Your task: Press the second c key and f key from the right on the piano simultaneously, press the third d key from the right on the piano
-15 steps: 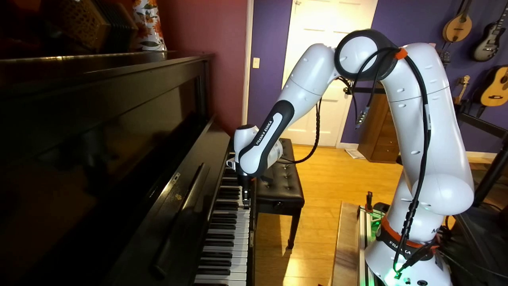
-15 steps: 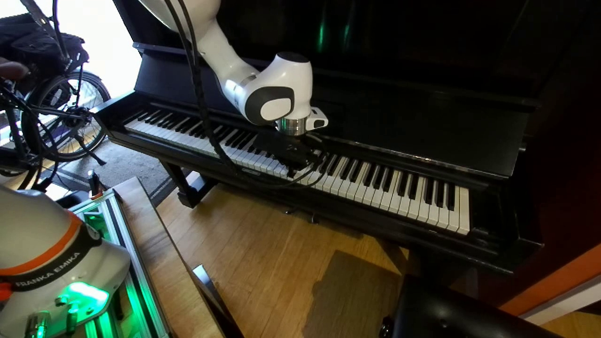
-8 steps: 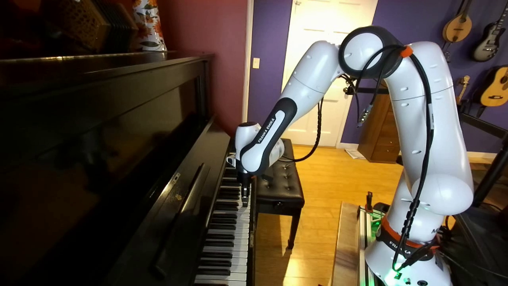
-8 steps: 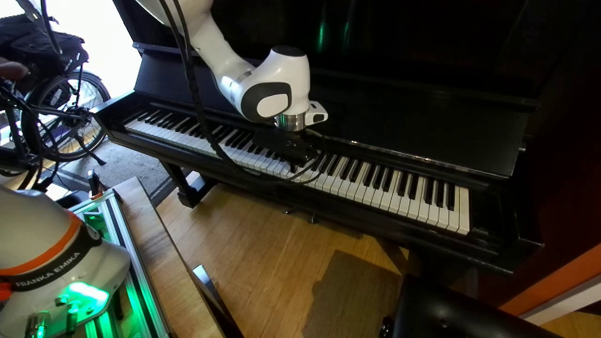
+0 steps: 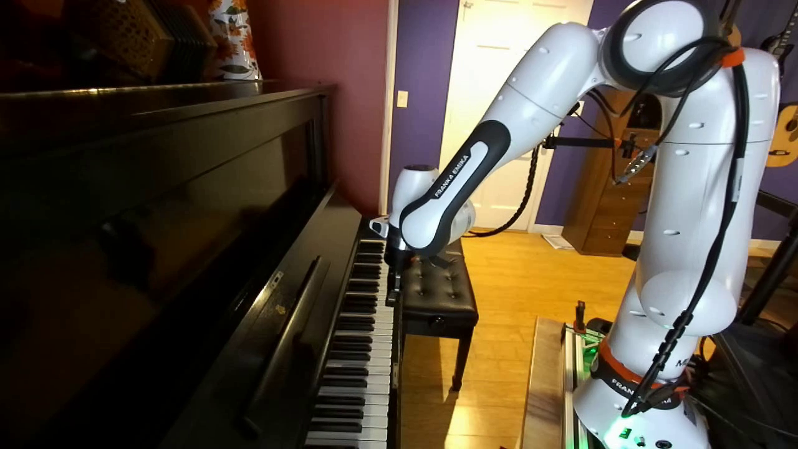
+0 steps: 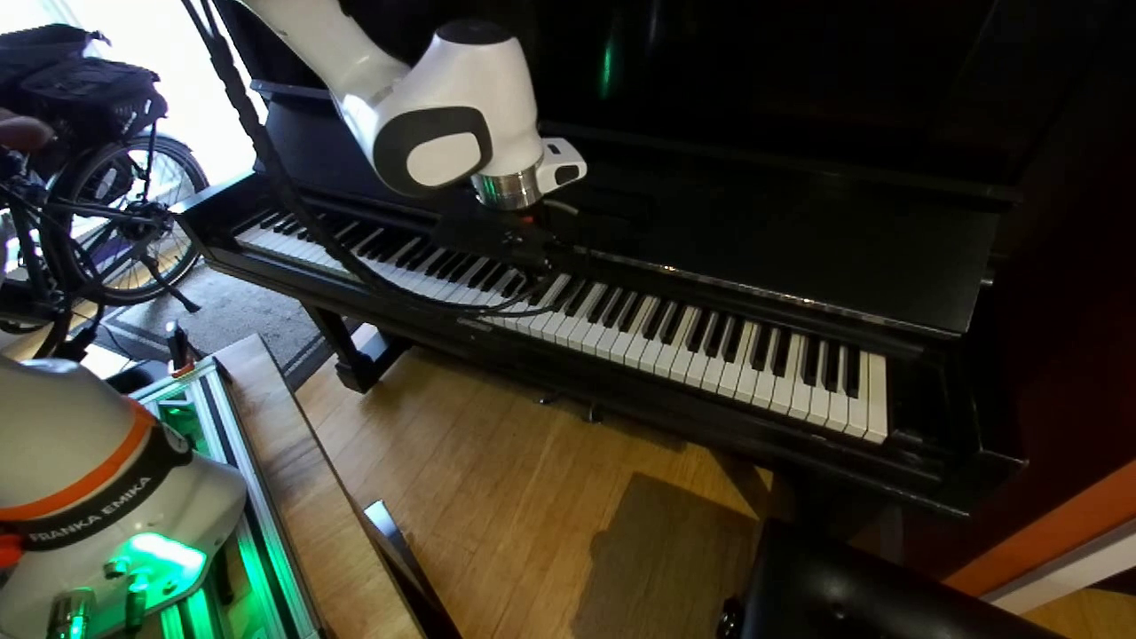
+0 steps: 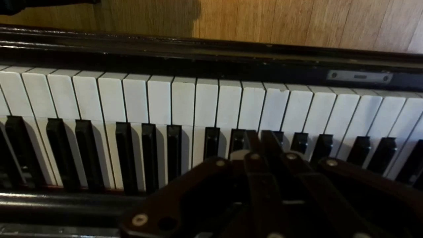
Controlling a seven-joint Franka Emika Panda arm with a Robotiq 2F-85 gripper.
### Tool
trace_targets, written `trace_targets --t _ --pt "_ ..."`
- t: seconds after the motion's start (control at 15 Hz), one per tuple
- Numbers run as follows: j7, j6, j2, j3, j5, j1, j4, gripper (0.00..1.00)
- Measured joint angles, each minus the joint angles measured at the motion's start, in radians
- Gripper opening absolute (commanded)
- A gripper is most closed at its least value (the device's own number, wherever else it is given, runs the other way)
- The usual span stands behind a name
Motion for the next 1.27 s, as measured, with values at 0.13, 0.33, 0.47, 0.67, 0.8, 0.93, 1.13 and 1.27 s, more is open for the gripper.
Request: trace_targets --t 0.13,0.33,0.47,0.67,0.8,0.93,1.13,1.27 --pt "-0.044 0.004 -0.076 -0.001 0.043 0.008 -0.054 0.56" --pt "-0.061 -0.003 -0.181 -0.031 0.076 0.046 -0.120 0.80" --pt "-0.060 -0.032 -0.242 -0.071 0.077 0.081 -0.145 0.93" --pt "-0.058 -0.121 -0.323 -0.132 0.074 0.123 -0.162 1.00" --pt "-0.058 -0.199 -0.367 -0.167 0.069 0.144 -0.164 1.00" --pt "-0.058 -0.241 -0.394 -0.186 0.065 0.154 -0.165 1.00" --pt "-0.058 -0.246 -0.400 -0.189 0.064 0.157 -0.169 1.00" --pt "-0.058 -0.246 -0.400 -0.190 0.064 0.159 -0.170 1.00"
